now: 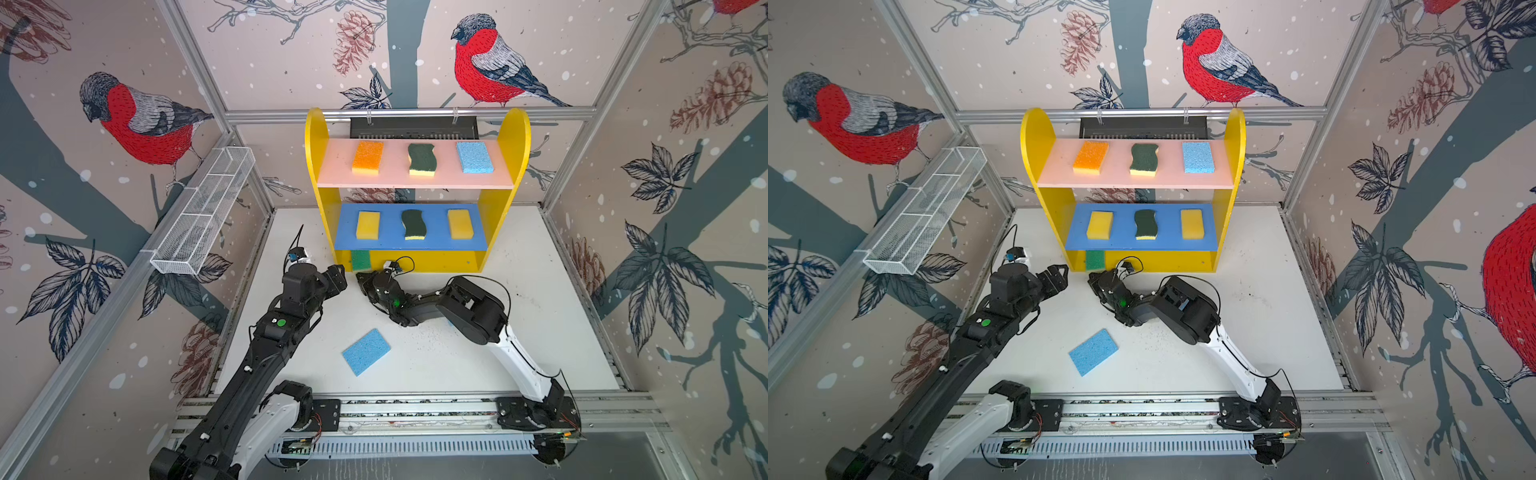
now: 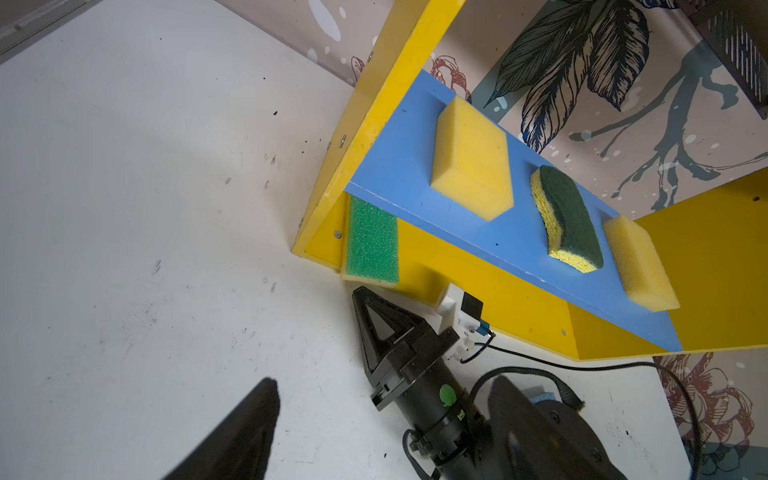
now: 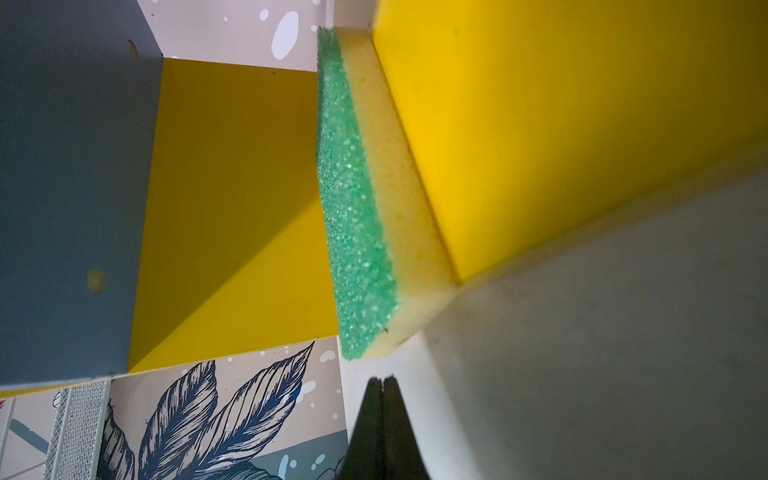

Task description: Place and organize the cleaning sponges onto the shelf

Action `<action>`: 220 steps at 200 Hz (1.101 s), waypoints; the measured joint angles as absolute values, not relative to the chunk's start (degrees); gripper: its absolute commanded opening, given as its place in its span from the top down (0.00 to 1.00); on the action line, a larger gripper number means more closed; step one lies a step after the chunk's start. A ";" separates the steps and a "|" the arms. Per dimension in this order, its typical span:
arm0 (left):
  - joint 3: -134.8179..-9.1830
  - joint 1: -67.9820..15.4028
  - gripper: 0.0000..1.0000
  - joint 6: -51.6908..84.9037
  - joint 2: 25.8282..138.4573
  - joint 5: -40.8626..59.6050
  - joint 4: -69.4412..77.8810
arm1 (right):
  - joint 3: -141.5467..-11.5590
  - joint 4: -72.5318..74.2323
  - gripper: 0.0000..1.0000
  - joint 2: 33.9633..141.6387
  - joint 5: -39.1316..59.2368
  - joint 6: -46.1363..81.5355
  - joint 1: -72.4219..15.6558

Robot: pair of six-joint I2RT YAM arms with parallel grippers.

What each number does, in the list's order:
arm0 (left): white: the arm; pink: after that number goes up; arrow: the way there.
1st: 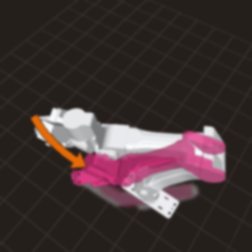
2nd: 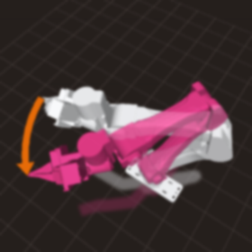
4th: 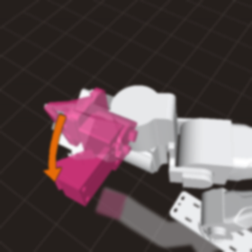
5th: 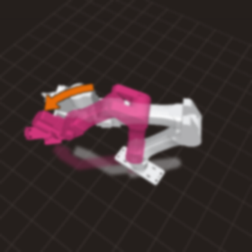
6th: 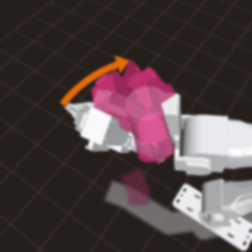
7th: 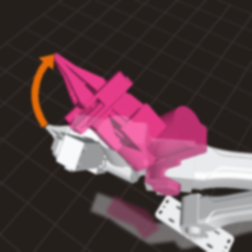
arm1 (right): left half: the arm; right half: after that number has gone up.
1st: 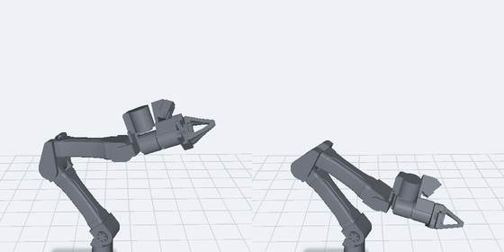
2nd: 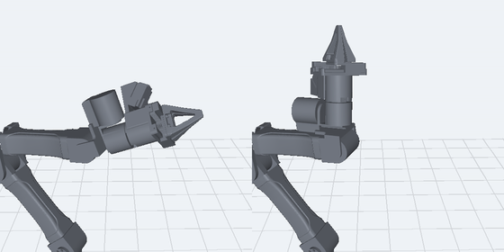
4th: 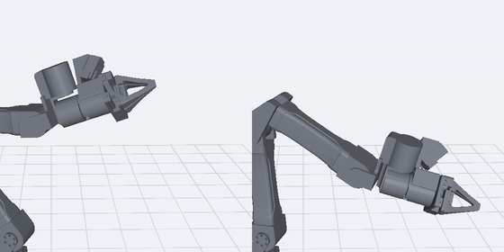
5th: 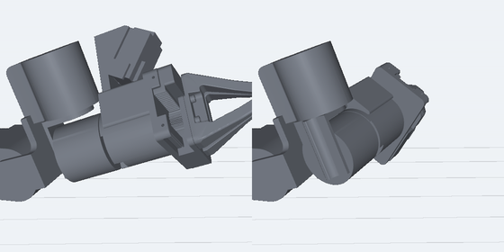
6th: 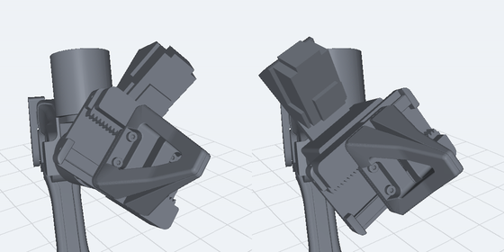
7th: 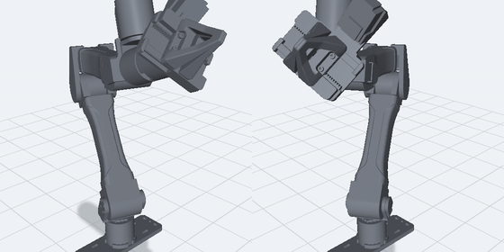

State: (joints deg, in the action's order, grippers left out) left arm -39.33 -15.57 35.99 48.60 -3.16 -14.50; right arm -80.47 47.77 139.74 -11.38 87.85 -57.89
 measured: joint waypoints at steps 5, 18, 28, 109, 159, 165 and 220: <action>-39.31 -15.57 0.20 35.99 48.51 -3.18 -14.50 | -80.53 47.75 0.97 139.81 -11.81 88.71 -57.93; -39.20 -15.57 0.20 35.99 48.36 -3.18 -14.52 | -81.01 47.75 0.97 140.20 -12.01 88.90 -57.95; -39.09 -15.57 0.20 36.01 48.27 -3.18 -14.52 | -81.71 47.51 0.97 140.62 -12.19 89.82 -57.98; -38.81 -15.46 0.20 36.10 47.40 -3.20 -14.74 | -83.92 47.51 0.97 142.15 -12.45 91.00 -57.74; -38.72 -15.46 0.20 36.12 46.81 -3.14 -14.92 | -84.90 48.16 0.97 143.00 -11.88 91.29 -57.19; -38.72 -15.46 0.20 36.12 46.85 -3.14 -15.00 | -85.12 48.18 0.97 143.13 -11.81 91.29 -57.14; -38.68 -15.40 0.20 36.07 47.03 -3.22 -15.64 | -86.65 48.42 0.96 144.14 -11.03 91.29 -56.62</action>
State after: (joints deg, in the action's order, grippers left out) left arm -38.68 -15.40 36.07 47.03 -3.22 -15.64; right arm -86.65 48.42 144.14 -11.03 91.29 -56.62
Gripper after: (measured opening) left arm 0.801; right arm 0.049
